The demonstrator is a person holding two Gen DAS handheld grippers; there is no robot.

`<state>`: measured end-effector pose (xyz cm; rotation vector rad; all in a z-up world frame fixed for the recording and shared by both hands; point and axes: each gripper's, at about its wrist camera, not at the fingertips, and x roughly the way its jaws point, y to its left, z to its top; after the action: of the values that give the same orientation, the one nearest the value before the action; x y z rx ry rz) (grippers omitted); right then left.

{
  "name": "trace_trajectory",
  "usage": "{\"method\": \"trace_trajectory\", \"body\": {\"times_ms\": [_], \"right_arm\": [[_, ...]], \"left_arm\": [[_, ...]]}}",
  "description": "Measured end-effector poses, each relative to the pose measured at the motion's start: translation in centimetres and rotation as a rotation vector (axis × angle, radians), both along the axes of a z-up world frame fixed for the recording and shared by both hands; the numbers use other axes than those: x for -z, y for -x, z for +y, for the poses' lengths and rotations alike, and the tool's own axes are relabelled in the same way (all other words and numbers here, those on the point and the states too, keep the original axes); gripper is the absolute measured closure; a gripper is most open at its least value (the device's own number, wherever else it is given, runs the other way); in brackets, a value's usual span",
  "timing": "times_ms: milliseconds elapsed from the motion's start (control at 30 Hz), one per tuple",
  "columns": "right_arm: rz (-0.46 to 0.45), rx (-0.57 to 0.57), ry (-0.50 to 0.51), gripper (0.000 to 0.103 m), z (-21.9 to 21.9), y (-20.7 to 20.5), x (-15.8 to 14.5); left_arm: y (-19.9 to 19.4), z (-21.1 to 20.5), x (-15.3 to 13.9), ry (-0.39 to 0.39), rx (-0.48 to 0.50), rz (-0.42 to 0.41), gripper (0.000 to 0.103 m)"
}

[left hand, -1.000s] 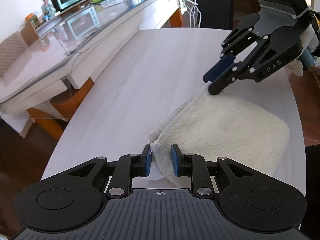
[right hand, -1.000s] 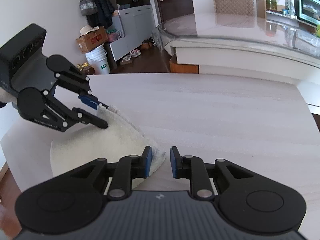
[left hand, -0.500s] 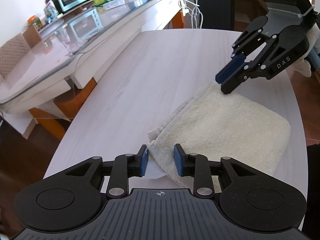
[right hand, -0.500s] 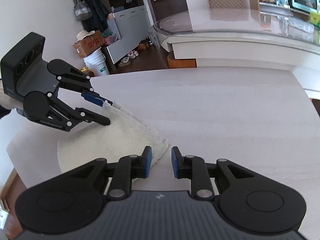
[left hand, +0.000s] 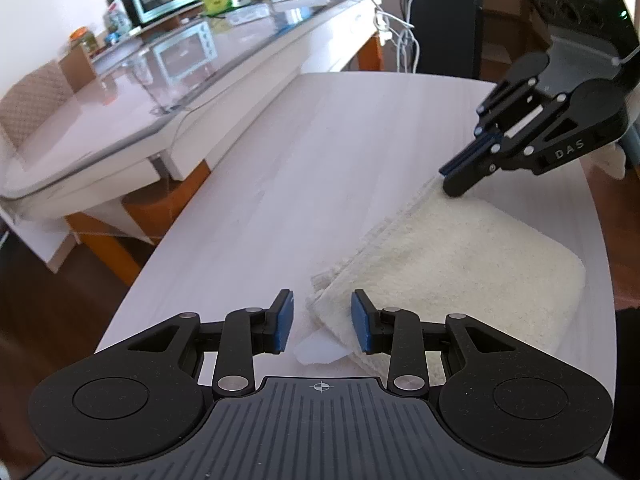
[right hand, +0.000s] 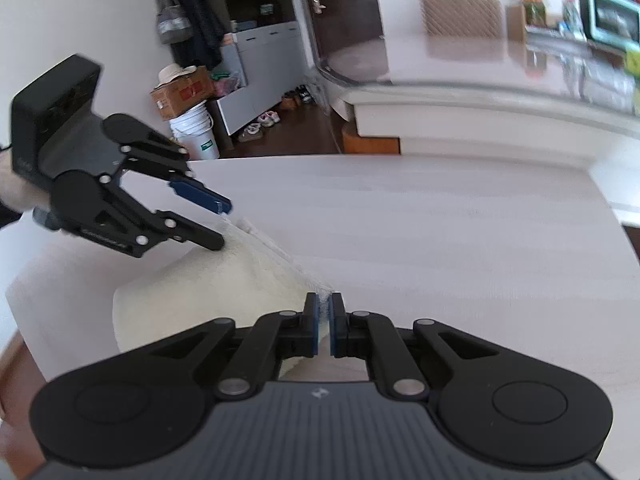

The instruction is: Fold towel

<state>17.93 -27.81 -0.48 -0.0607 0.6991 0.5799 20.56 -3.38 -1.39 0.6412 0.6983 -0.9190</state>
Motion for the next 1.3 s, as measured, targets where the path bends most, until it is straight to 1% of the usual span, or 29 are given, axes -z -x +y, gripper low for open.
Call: {"method": "trace_trajectory", "body": {"times_ms": [67,133,200,267,367,433,500,533,567,700,833,933,1033,1167,1267,1300], "right_arm": [[-0.032,-0.033,0.028,0.097,0.6,0.7,-0.3],[-0.055,-0.062,0.033,0.097,0.8,1.2,-0.6],[-0.066,-0.073,0.034,0.097,0.9,1.4,-0.8],[-0.066,-0.075,0.025,0.097,0.8,1.4,-0.9],[-0.057,-0.072,0.021,0.097,0.5,1.5,-0.7],[-0.052,-0.068,0.019,0.097,0.3,1.5,-0.6],[-0.045,-0.066,0.011,0.097,0.1,1.5,-0.6],[-0.044,-0.064,0.009,0.097,0.1,1.5,-0.6],[-0.042,-0.061,0.008,0.097,0.0,1.6,-0.5],[-0.037,-0.050,0.000,0.097,-0.2,1.7,-0.6],[-0.034,-0.055,-0.014,0.097,-0.3,2.0,-0.7],[-0.034,-0.113,-0.047,0.097,-0.3,3.0,-1.2],[-0.037,-0.145,-0.072,0.097,-0.3,3.7,-1.7],[-0.036,-0.133,-0.136,0.098,-1.0,3.7,-2.3],[-0.029,-0.109,-0.193,0.099,-1.7,3.1,-2.7],[-0.030,-0.106,-0.194,0.099,-1.7,3.0,-2.8]], "left_arm": [[-0.1,-0.3,0.0,-0.011,0.045,-0.013,0.066],[-0.3,-0.5,0.0,-0.012,0.074,-0.005,0.062],[-0.5,-0.6,0.0,-0.011,0.102,0.001,0.062],[-1.1,-0.7,0.0,0.001,0.126,0.034,0.062],[-1.8,-0.7,0.2,0.005,0.133,0.080,0.064],[-2.3,-0.6,0.3,0.020,0.133,0.102,0.063],[-2.7,-0.6,0.5,0.021,0.136,0.120,0.066],[-2.8,-0.5,0.5,0.024,0.134,0.121,0.075],[-2.8,-0.5,0.5,0.027,0.132,0.123,0.092],[-2.2,-0.4,0.1,0.022,0.143,0.097,0.094],[-0.6,0.3,-0.7,0.020,0.148,0.053,0.095],[1.0,1.1,-1.7,0.019,0.173,0.042,0.095],[2.5,2.0,-2.8,0.017,0.201,0.040,0.095],[2.9,2.8,-3.6,0.009,0.180,0.035,0.095],[2.7,3.0,-3.8,0.031,0.161,0.029,0.095],[2.8,3.1,-3.8,0.029,0.159,0.031,0.095]]}}
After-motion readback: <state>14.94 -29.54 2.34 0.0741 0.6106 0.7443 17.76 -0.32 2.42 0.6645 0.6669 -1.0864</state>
